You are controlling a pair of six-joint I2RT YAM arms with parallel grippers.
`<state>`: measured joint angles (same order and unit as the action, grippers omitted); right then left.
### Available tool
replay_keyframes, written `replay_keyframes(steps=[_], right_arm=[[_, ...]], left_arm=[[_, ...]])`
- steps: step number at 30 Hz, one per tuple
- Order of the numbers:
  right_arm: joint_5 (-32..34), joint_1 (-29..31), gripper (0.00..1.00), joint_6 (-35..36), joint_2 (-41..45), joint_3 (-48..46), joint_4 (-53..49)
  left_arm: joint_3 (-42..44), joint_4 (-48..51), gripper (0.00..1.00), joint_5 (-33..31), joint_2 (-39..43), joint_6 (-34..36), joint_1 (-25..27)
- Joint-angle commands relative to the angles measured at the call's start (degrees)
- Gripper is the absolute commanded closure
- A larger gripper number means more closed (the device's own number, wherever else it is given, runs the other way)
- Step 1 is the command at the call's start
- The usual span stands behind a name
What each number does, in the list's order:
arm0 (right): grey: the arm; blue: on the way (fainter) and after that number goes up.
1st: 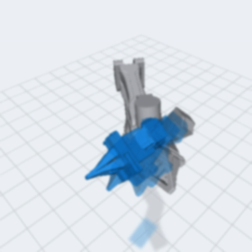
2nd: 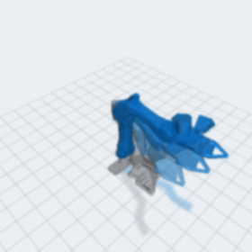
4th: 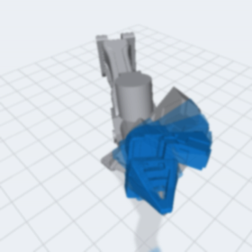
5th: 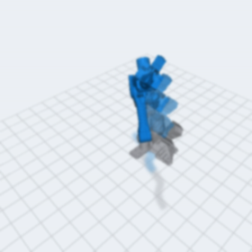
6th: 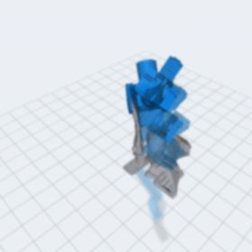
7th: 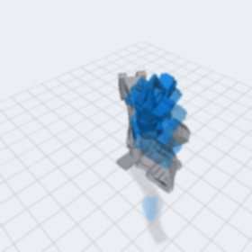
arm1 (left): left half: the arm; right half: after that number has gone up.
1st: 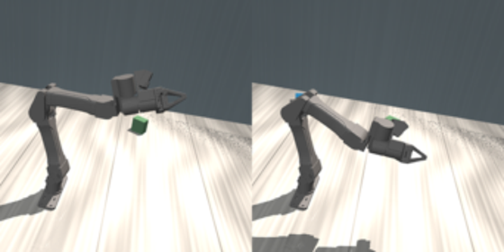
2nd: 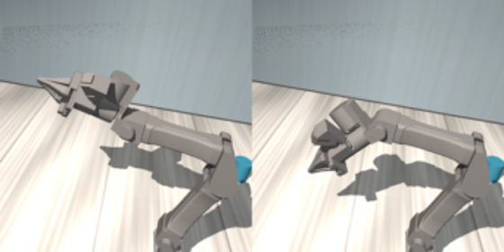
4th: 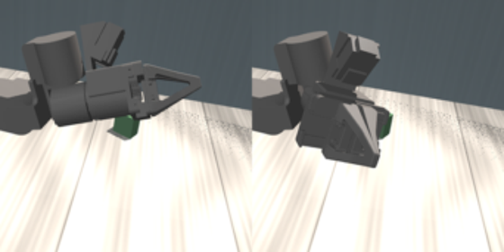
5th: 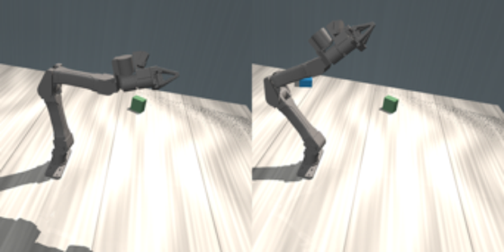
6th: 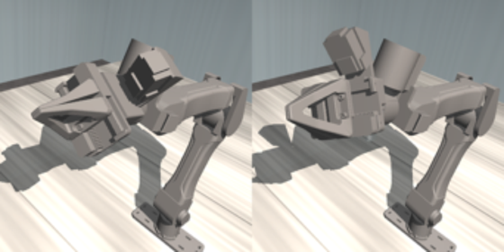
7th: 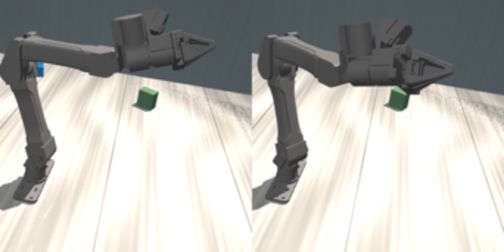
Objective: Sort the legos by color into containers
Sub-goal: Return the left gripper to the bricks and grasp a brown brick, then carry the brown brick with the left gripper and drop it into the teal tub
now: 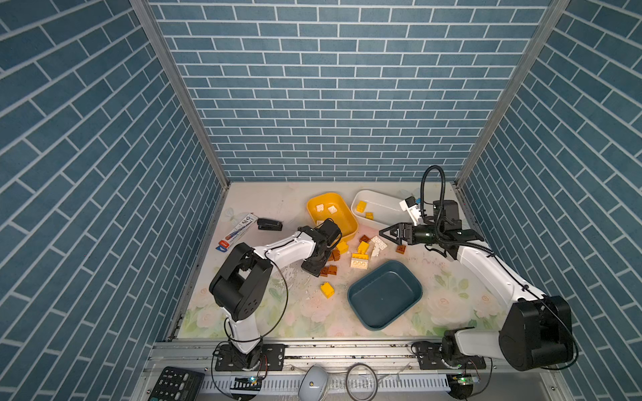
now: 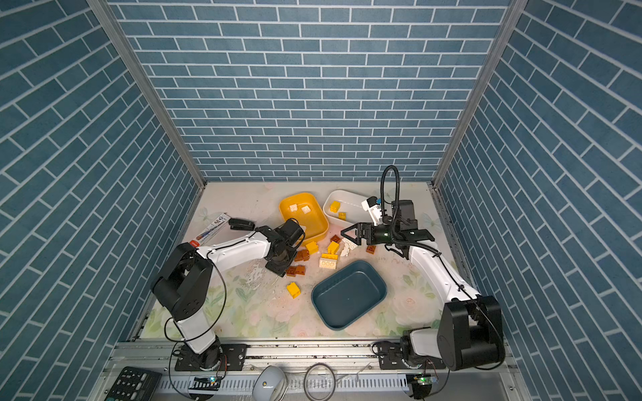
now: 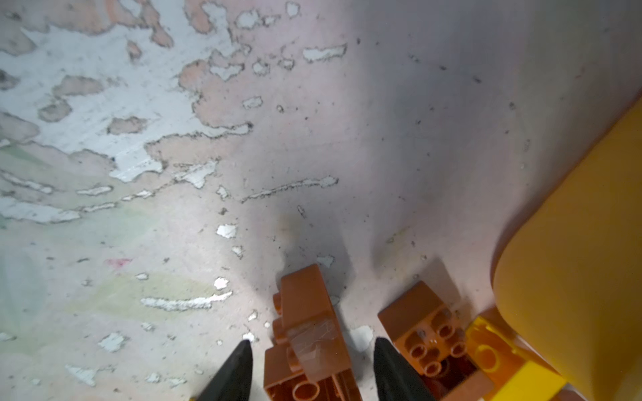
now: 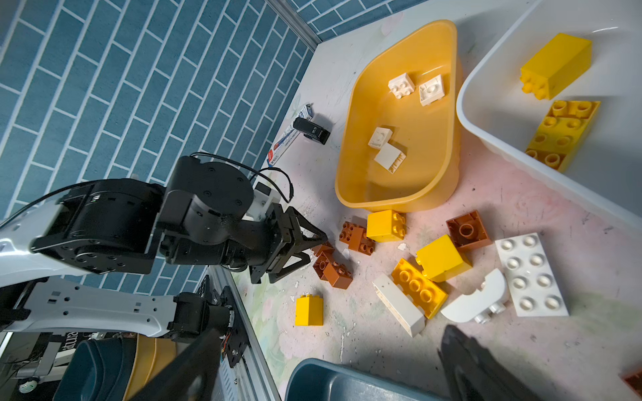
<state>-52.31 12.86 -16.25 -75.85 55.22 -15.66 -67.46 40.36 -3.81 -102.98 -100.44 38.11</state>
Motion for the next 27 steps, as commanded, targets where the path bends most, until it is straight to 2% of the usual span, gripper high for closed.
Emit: replay_keyframes(steps=[1, 15, 17, 20, 23, 27], right_arm=[[-1.74, 0.07, 0.02, 1.39, 1.15, -0.42, -1.44], [-2.09, -0.63, 0.02, 2.71, 1.94, -0.95, -2.92], [-2.14, -0.77, 0.02, 2.78, 2.03, -0.95, -2.97], [-2.18, -0.95, 0.02, 2.89, 2.02, -1.06, -2.69], [-2.09, -1.19, 0.01, 2.79, 2.11, -0.98, -2.27], [-2.31, -1.68, 0.01, 2.89, 1.95, -0.58, -1.81]], left_arm=[[0.88, -0.03, 0.51, -1.29, -1.58, -1.07, -0.21], [1.99, -0.3, 0.86, -2.65, -2.06, 2.88, -1.72], [1.49, 0.48, 0.87, -3.25, -1.22, 4.39, -2.03], [0.26, 2.15, 0.88, -4.34, 0.59, 8.4, -2.39], [-1.78, 4.64, 0.89, -3.94, 2.89, 15.37, -2.83], [-5.46, 6.77, 0.89, 0.74, 5.19, 30.21, -2.44]])
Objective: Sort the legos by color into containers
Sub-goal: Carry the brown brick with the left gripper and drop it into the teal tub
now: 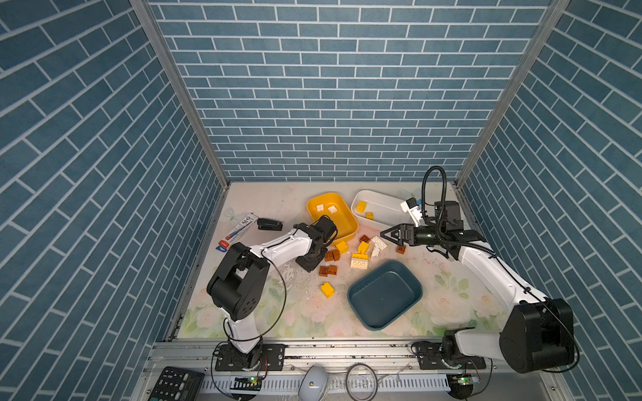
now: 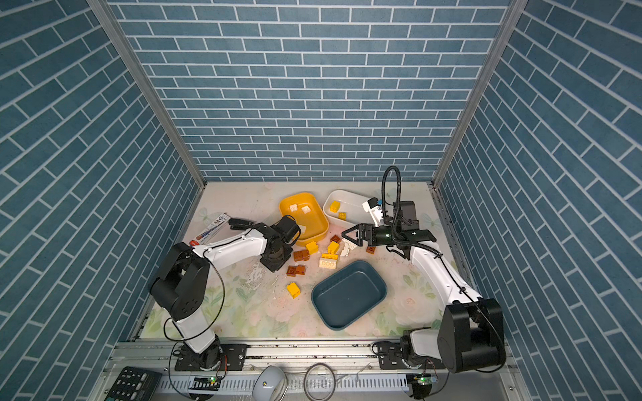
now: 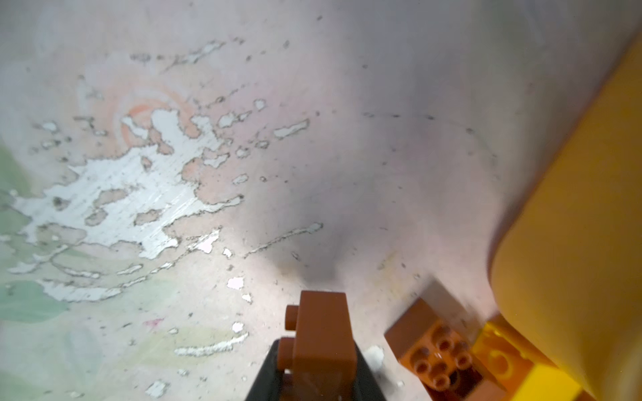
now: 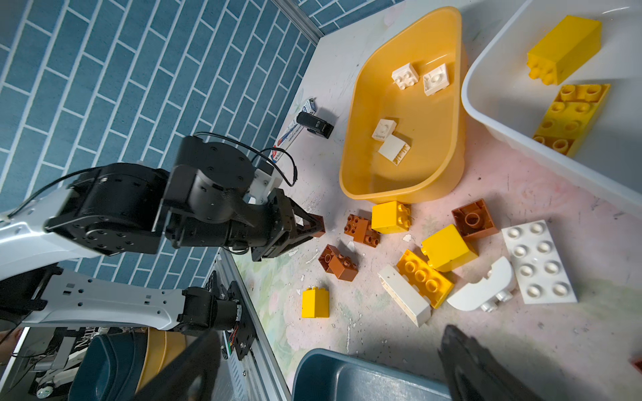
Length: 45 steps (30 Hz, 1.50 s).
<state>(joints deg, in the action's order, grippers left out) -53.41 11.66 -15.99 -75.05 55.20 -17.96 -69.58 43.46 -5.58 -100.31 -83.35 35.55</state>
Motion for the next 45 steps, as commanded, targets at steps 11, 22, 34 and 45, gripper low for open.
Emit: replay_keyframes(steps=[11, 22, 34, 45], right_arm=[[-1.52, -1.01, 0.01, 3.1, 1.13, -0.01, 0.17], [-0.83, -2.46, 0.02, 9.65, 1.3, 2.16, -8.43], [0.07, -2.86, 0.02, 10.89, 3.95, 0.3, -11.58], [-3.35, -2.87, 0.02, 12.28, 5.27, -0.99, -14.68]], left_arm=[[-9.91, 12.38, 0.89, 11.21, 7.99, 42.43, 11.03], [-11.44, 7.03, 0.88, 15.8, 3.0, 50.95, 26.72], [-9.66, 2.76, 0.49, 14.81, 0.06, 57.06, 28.79], [-8.04, 9.35, 0.22, 18.81, 8.6, 67.06, 22.72]])
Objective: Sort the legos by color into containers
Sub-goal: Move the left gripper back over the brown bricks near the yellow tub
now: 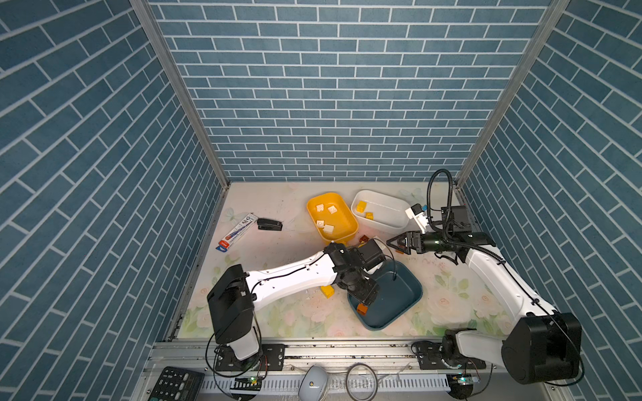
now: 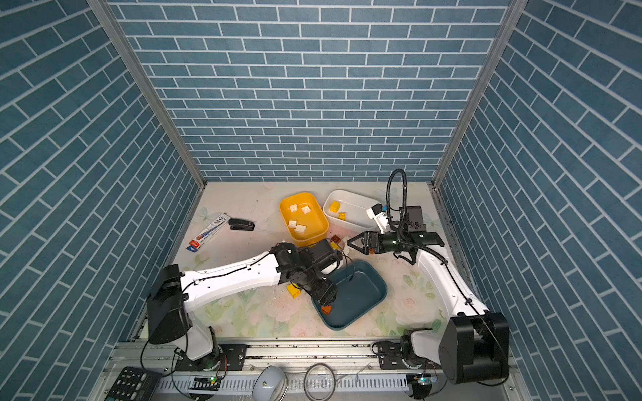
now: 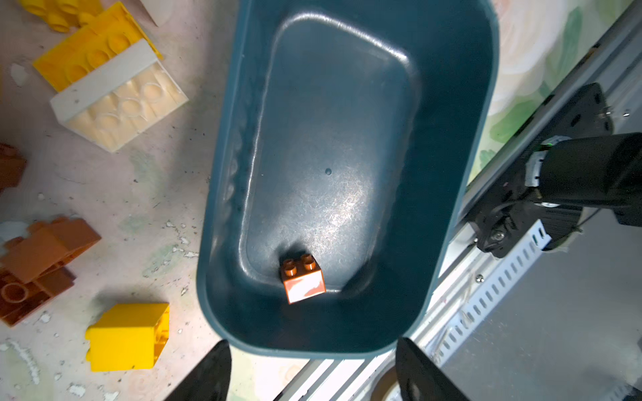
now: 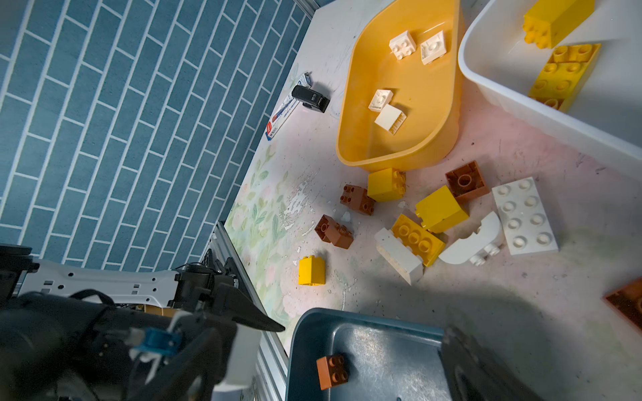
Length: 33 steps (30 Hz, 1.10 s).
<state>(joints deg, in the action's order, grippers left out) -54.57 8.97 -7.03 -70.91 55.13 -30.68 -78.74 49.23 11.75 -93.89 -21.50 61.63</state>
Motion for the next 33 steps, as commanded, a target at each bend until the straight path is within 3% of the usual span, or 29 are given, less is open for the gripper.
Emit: replay_keyframes(steps=[1, 4, 9, 13, 20, 22, 25, 33], right_arm=[[-2.42, -0.1, 0.02, 3.27, 1.04, -0.91, -2.02], [-2.56, 0.01, 0.01, 3.58, 0.95, -0.67, -2.02], [-2.54, 0.73, 0.01, 3.34, 0.22, -0.08, -1.6], [-1.96, 2.11, 0.01, 2.71, -0.22, -0.02, -0.99], [-1.43, 3.66, 0.01, 2.01, -1.8, -0.22, 0.43], [-1.26, 3.94, 0.02, 1.77, -2.03, -0.16, 0.69], [-1.33, 4.11, 0.01, 1.49, -2.29, -0.03, 0.69], [-1.52, 4.12, 0.02, 2.13, -4.09, 1.12, -0.11]], left_arm=[[0.99, 4.64, 0.22, 1.21, 2.51, 6.48, -4.8], [1.45, 7.68, 0.22, -1.79, 3.17, 8.99, -9.95], [5.61, 4.8, 0.22, -3.91, 3.3, 8.78, -17.82], [8.16, 1.83, 0.24, -5.98, 2.8, 11.13, -20.22], [13.66, -5.28, 0.33, -3.47, 3.22, 32.58, -23.27], [14.06, -6.83, 0.35, -1.54, 3.17, 33.19, -25.57], [13.47, -7.05, 0.35, -3.58, 1.14, 32.91, -26.89], [13.88, -9.53, 0.35, -0.15, -2.87, 25.82, -27.06]])
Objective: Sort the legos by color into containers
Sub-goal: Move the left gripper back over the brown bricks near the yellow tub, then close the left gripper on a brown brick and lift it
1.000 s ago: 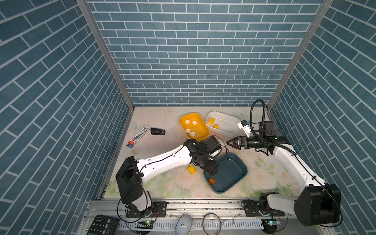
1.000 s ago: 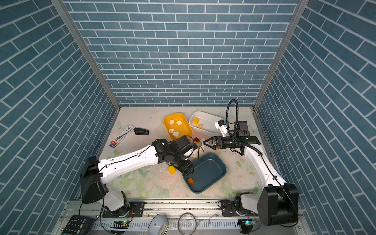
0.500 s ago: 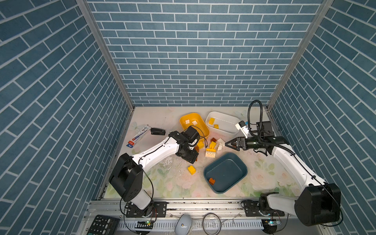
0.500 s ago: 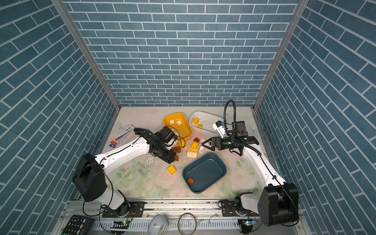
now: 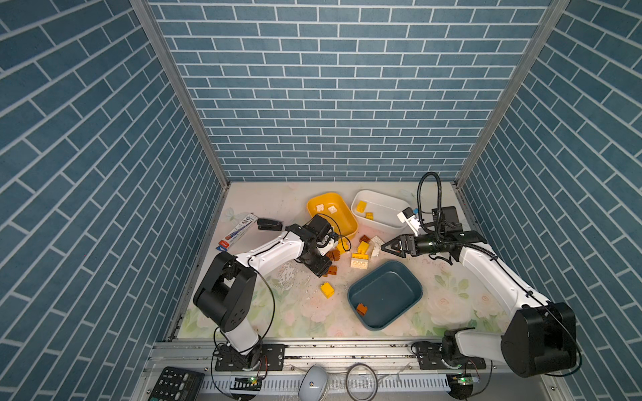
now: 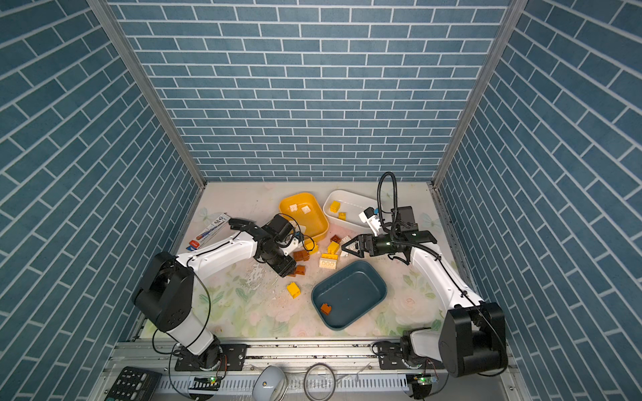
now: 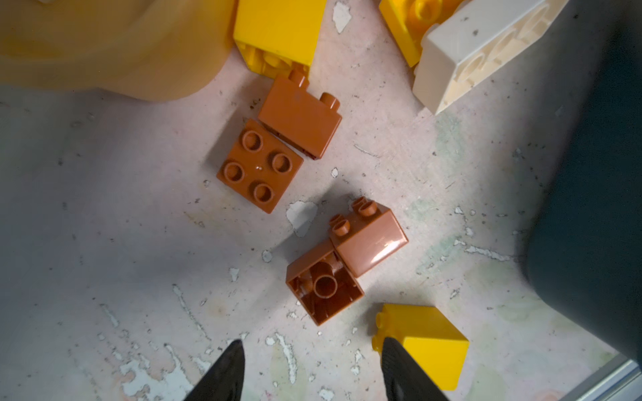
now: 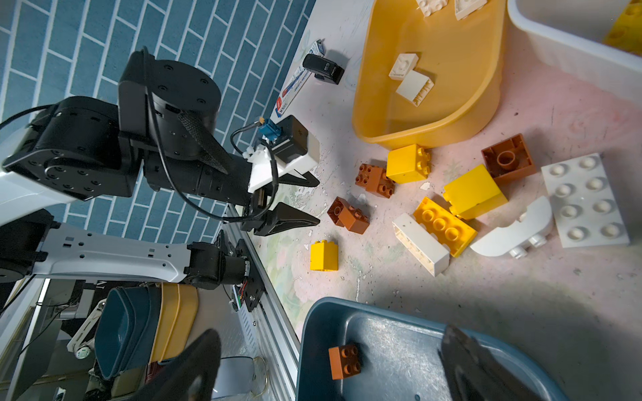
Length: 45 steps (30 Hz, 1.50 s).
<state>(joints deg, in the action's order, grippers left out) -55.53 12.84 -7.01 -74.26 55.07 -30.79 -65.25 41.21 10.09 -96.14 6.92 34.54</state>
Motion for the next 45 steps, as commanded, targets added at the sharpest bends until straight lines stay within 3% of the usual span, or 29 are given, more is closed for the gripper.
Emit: replay_keyframes(steps=[1, 11, 22, 33, 45], right_arm=[[-0.59, 0.25, 0.01, 2.16, -0.95, 1.21, -0.02], [-0.74, 0.25, 0.02, 2.15, -2.12, 1.33, 0.02], [-1.25, 0.26, 0.01, 3.23, -2.65, 0.87, -0.55], [-1.43, 0.17, 0.02, 3.58, -2.65, 0.53, -0.2], [-1.26, 0.19, 0.02, 2.79, -2.51, 0.39, 0.55]], left_arm=[[0.84, -2.11, 0.35, 1.54, -1.15, -3.83, 0.08], [2.19, -6.15, 0.35, -0.57, -5.85, -11.74, 1.74], [2.73, -5.49, 0.42, -6.21, -6.89, -14.13, 1.5], [1.18, -1.82, 0.41, -8.24, -5.59, -11.82, -0.77], [-0.66, -3.22, 0.43, -2.36, -8.09, -7.38, -1.15]])
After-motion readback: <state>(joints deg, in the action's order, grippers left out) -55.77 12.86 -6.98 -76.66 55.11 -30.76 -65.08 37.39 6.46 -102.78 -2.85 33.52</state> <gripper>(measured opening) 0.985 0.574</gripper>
